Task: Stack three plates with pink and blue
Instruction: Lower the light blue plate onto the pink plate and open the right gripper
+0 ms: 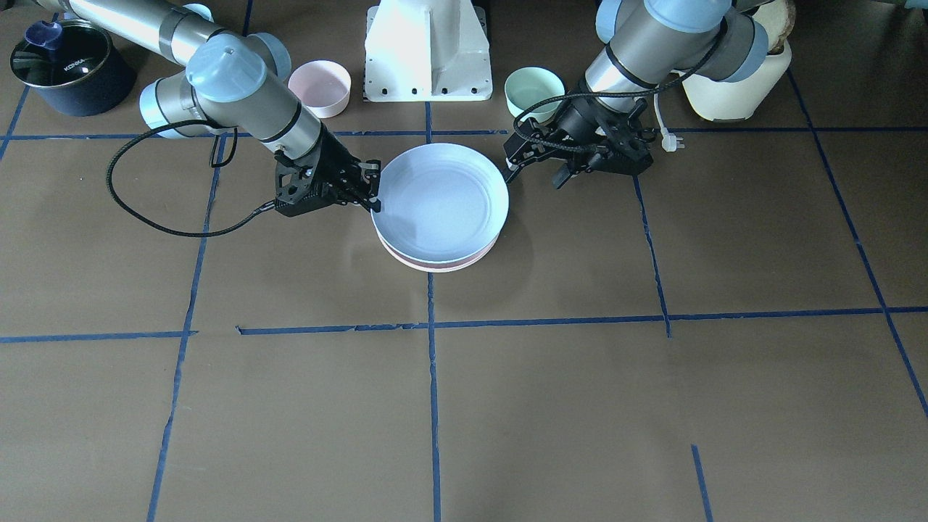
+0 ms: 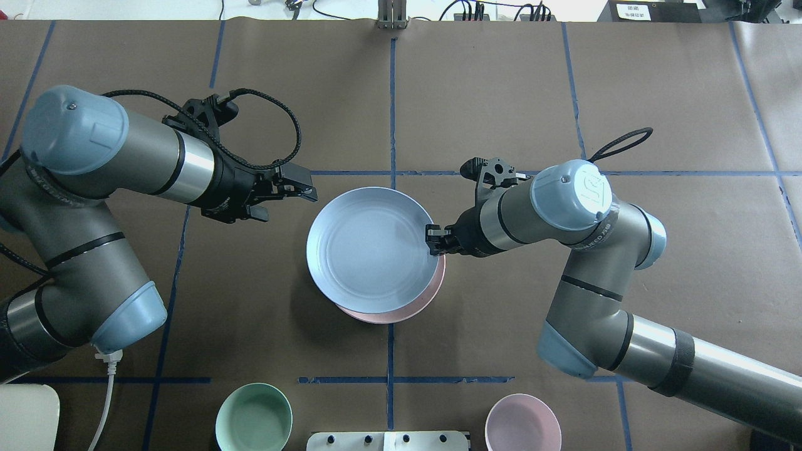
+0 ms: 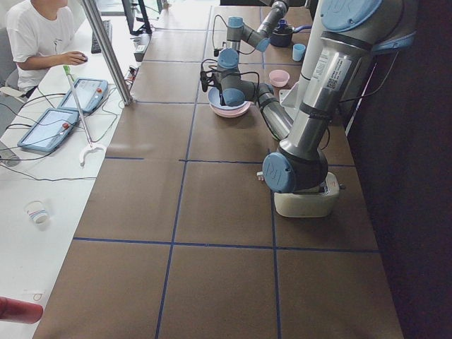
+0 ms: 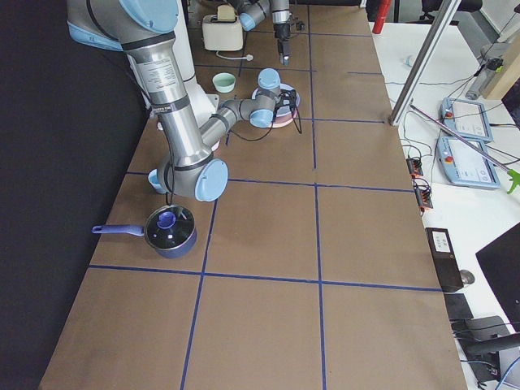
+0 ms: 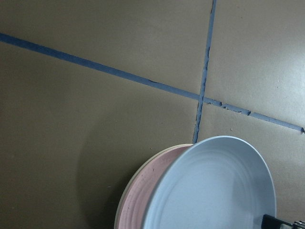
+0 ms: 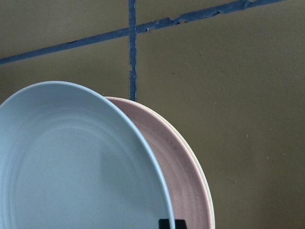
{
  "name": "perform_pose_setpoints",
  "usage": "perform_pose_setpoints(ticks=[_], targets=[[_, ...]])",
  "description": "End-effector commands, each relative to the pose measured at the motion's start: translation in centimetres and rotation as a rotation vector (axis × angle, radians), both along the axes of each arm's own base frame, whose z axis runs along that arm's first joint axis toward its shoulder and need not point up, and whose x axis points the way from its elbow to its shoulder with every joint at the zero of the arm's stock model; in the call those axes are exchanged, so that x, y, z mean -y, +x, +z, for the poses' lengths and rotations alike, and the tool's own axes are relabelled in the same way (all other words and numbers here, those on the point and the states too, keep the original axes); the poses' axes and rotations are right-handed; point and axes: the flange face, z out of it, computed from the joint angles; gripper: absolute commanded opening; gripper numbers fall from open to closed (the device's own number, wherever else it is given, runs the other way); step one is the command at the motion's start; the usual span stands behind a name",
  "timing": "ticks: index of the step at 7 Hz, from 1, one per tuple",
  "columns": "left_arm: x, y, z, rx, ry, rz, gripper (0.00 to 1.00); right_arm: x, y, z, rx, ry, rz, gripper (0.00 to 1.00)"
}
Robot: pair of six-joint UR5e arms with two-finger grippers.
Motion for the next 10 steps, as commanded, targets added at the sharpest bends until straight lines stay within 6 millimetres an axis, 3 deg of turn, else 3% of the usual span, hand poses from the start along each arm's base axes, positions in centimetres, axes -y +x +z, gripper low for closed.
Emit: perform_pose_setpoints(ticks=[1, 3, 4, 5, 6, 7, 8, 9, 10], targets=[[-0.1, -0.1, -0.2, -0.005, -0.003, -0.002, 1.00, -0.2, 0.0, 0.4, -0.016, -0.007, 0.003, 0.00], [-0.1, -0.1, -0.2, -0.005, -0.005, -0.001, 1.00, -0.6, -0.3, 1.1, -0.026, -0.010, -0.004, 0.01], [-0.2, -0.1, -0.2, -0.005, -0.005, 0.000, 1.00, -0.7, -0.4, 1.1, -0.026, -0.010, -0.005, 0.09], [-0.2, -0.1, -0.2, -0.005, -0.005, 0.000, 1.00, -0.7, -0.8, 1.0, -0.036, -0.017, -0.006, 0.73], [-0.2, -0.1, -0.2, -0.005, -0.005, 0.000, 1.00, -0.6, -0.8, 0.2, -0.058, -0.028, -0.004, 0.99], [-0.2, -0.1, -0.1, -0.004, -0.006, 0.000, 1.00, -0.2, 0.3, -0.5, -0.042, -0.022, 0.003, 1.00], [-0.3, -1.2, 2.3, 0.026, -0.018, -0.004, 1.00, 0.5, 3.5, -1.3, -0.015, -0.018, 0.018, 1.00], [0.3, -3.9, 6.5, 0.079, -0.014, 0.007, 1.00, 2.4, 9.0, 1.5, -0.024, -0.055, 0.026, 1.00], [1.0, -8.7, 12.7, 0.165, 0.069, 0.081, 1.00, 5.7, 16.0, 4.4, -0.032, -0.097, 0.055, 1.00]])
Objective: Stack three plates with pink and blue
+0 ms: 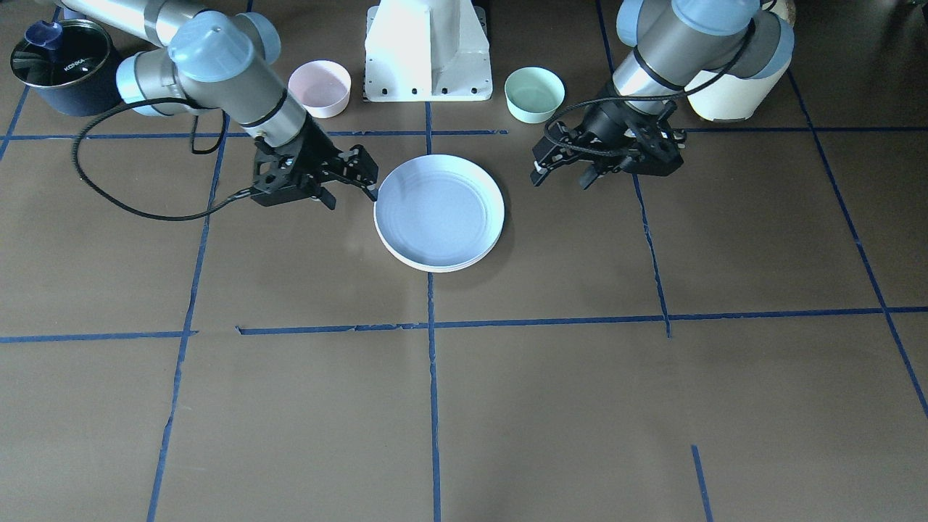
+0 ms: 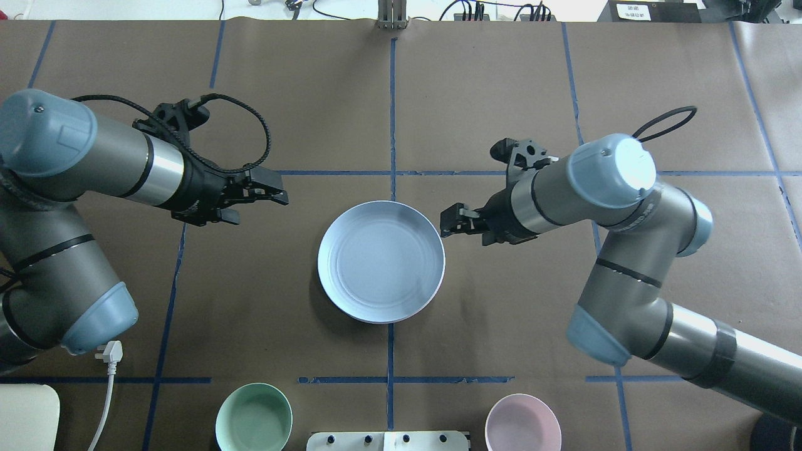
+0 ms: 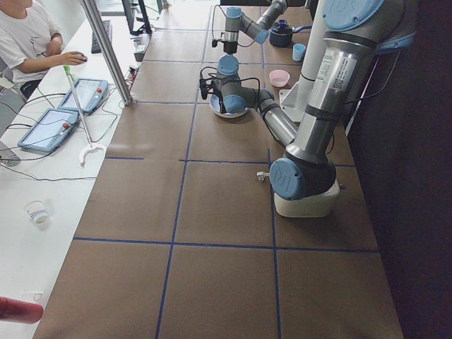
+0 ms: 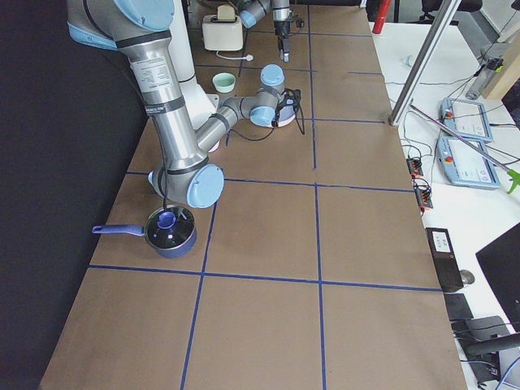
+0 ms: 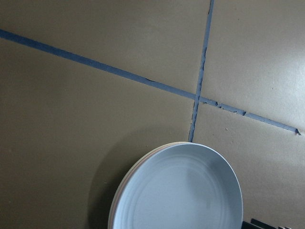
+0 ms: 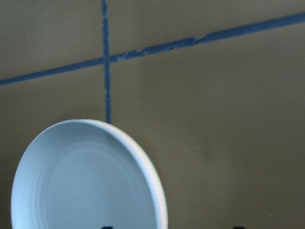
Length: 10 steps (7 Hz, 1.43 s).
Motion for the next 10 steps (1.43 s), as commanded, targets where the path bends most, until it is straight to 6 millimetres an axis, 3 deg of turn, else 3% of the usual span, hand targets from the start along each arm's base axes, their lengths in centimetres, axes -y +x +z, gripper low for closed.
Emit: perform_pose_setpoints(ticks=[1, 2, 3, 5, 6, 7, 8, 10], targets=[[0.5, -9.7, 11.9, 0.165, 0.139, 0.107, 1.00, 4.2, 12.0, 6.6, -0.045, 0.006, 0.009, 1.00], [0.6, -15.7, 16.8, 0.228, 0.228, 0.157, 1.00, 4.8, 16.8, 11.9, -0.126, 0.107, -0.015, 1.00], [1.5, -22.3, 21.7, 0.267, 0.297, 0.195, 1.00, 5.4, 23.5, 16.5, -0.203, 0.163, -0.052, 1.00], [2.8, -33.2, 29.7, 0.332, 0.404, 0.218, 1.00, 5.3, 35.4, 22.6, -0.290, 0.222, -0.119, 1.00], [2.5, -37.3, 31.6, 0.376, 0.404, 0.250, 1.00, 5.1, 41.0, 24.8, -0.343, 0.228, -0.152, 1.00], [2.1, -40.8, 32.5, 0.396, 0.369, 0.269, 1.00, 4.6, 45.1, 26.4, -0.378, 0.254, -0.213, 1.00], [2.8, -41.3, 32.5, 0.406, 0.339, 0.295, 1.00, 4.1, 48.2, 29.0, -0.388, 0.250, -0.245, 1.00], [3.2, -41.5, 33.0, 0.418, 0.243, 0.311, 1.00, 1.8, 49.1, 33.9, -0.412, 0.204, -0.286, 1.00]])
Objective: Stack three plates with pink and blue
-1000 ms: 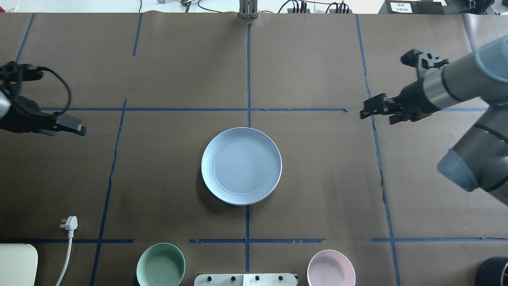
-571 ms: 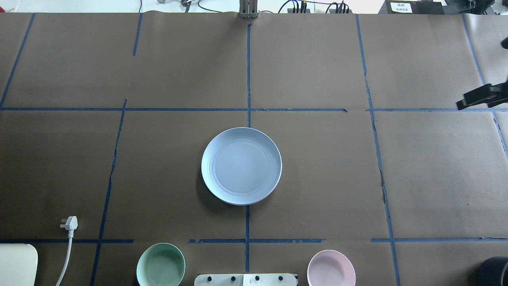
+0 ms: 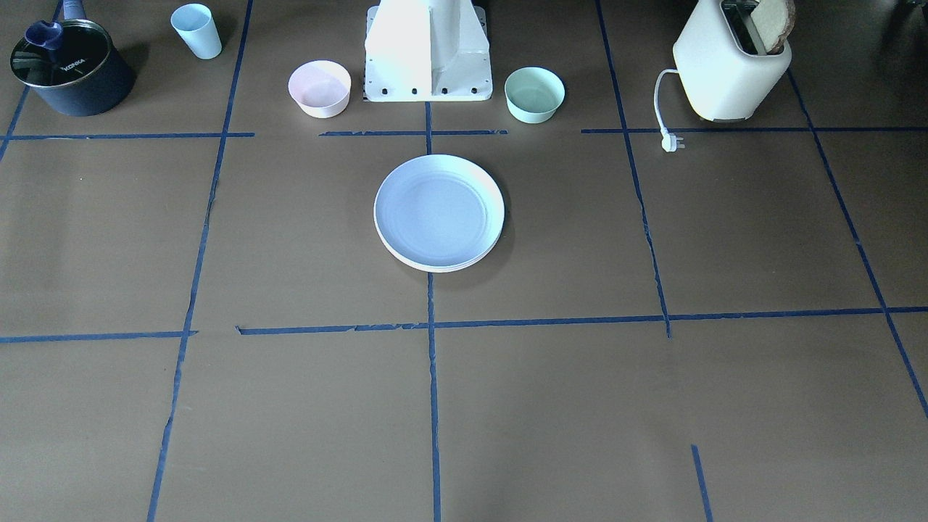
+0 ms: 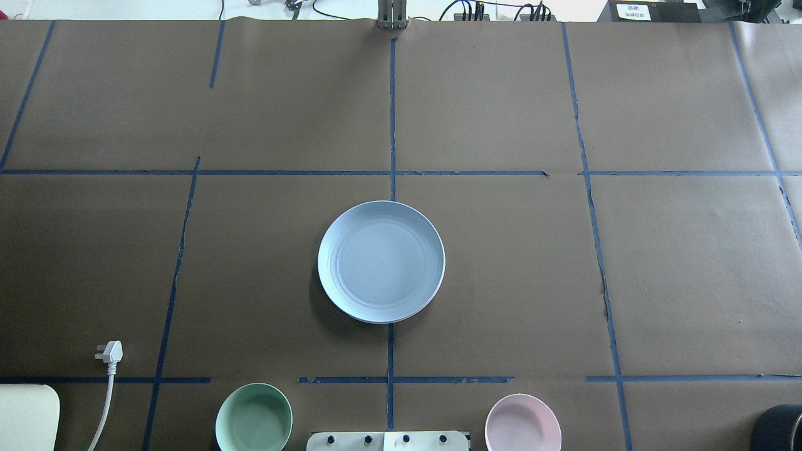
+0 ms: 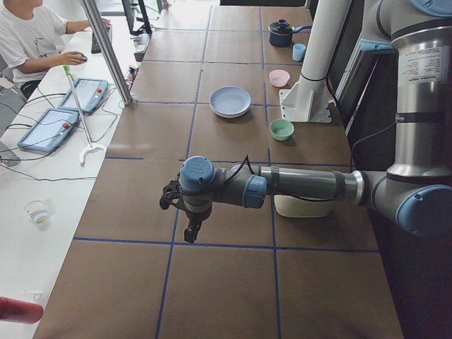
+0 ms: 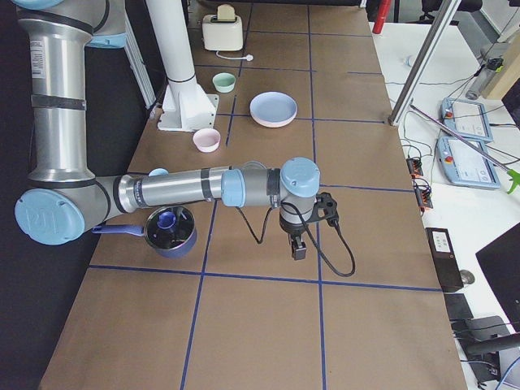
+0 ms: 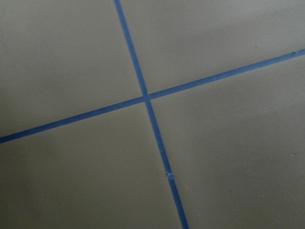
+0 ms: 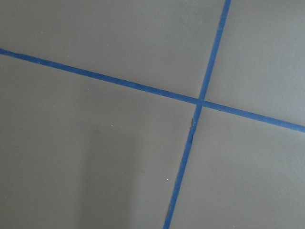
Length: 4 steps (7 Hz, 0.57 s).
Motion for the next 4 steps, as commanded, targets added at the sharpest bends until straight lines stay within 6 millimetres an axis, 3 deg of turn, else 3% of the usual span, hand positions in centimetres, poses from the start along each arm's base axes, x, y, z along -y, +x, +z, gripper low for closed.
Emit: perform_pose_setpoints(ticks=[1, 4], targets=[[-0.11, -0.21, 1.07, 0.004, -0.122, -0.001, 1.00, -1.97, 1.12, 4.37, -0.057, -0.058, -0.019, 1.00], [-0.73, -0.13, 0.78, -0.011, -0.206, -0.089, 1.00, -2.02, 1.04, 4.70, -0.055, -0.079, -0.008, 1.00]])
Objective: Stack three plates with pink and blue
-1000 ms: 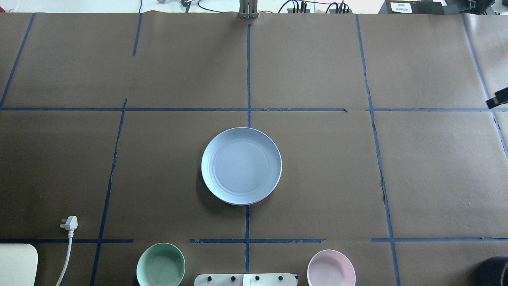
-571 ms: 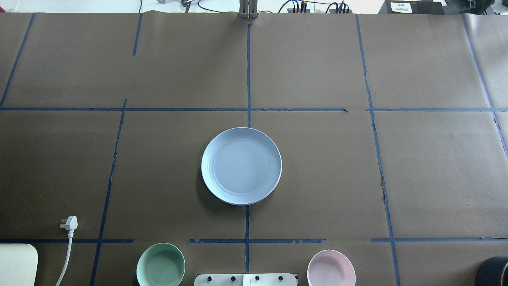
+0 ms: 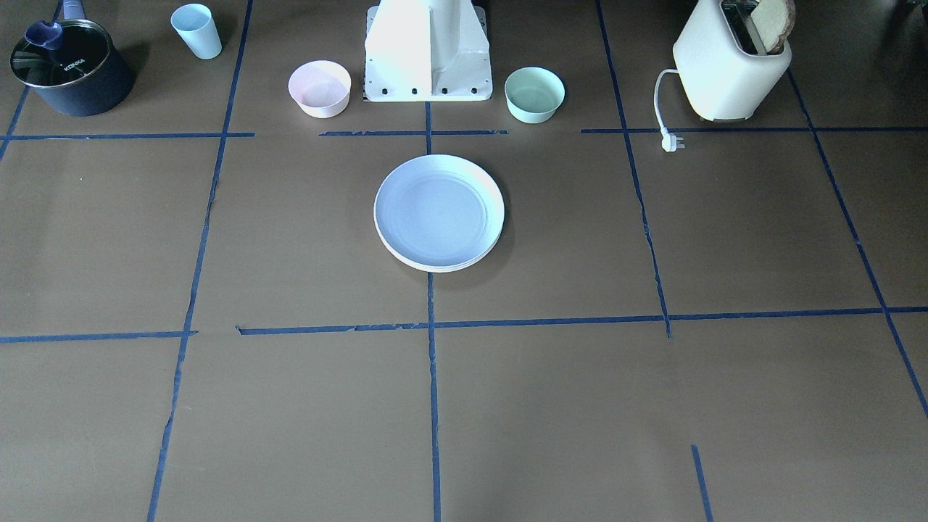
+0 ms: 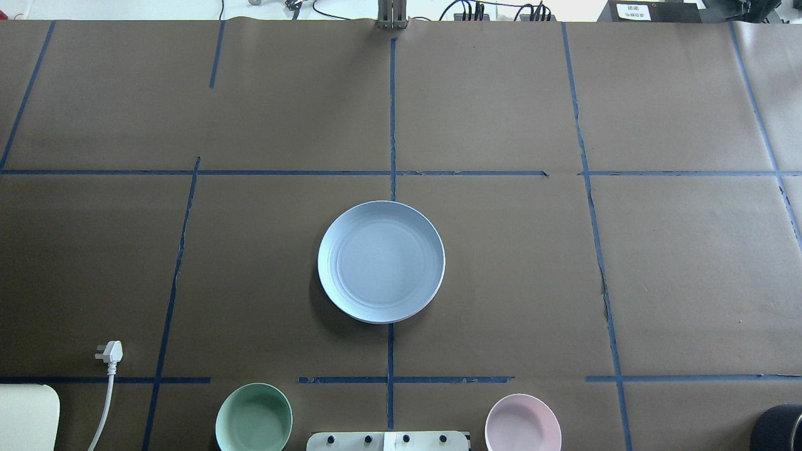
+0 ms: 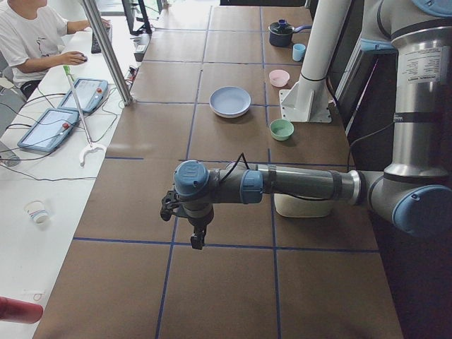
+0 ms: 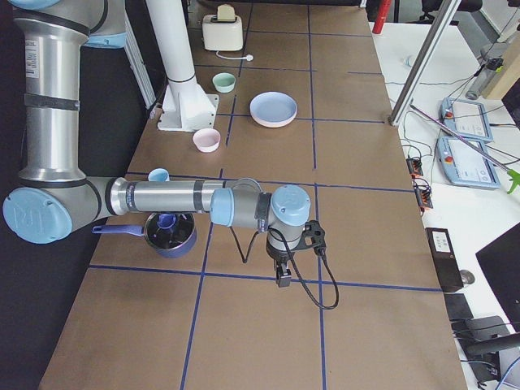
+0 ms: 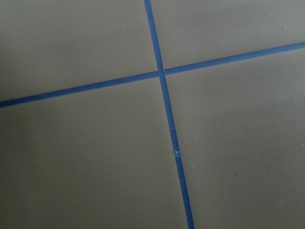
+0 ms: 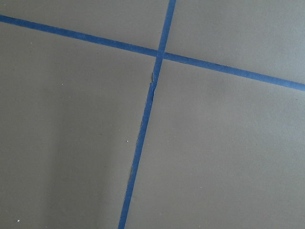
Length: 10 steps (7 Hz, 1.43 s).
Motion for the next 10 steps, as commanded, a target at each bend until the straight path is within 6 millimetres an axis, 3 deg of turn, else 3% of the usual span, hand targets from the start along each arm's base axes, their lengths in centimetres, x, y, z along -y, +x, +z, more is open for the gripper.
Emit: perform_pose_setpoints(ticks=[1, 10], targets=[[-0.1, 0.1, -0.1, -0.003, -0.022, -0.024, 1.00, -0.1, 0.1, 0.1, -0.001, -0.005, 0.004, 1.00], [0.0, 0.3, -0.2, 0.011, -0.009, -0.013, 1.00, -0.3, 0.0, 1.3, 0.000, -0.021, -0.007, 1.00]])
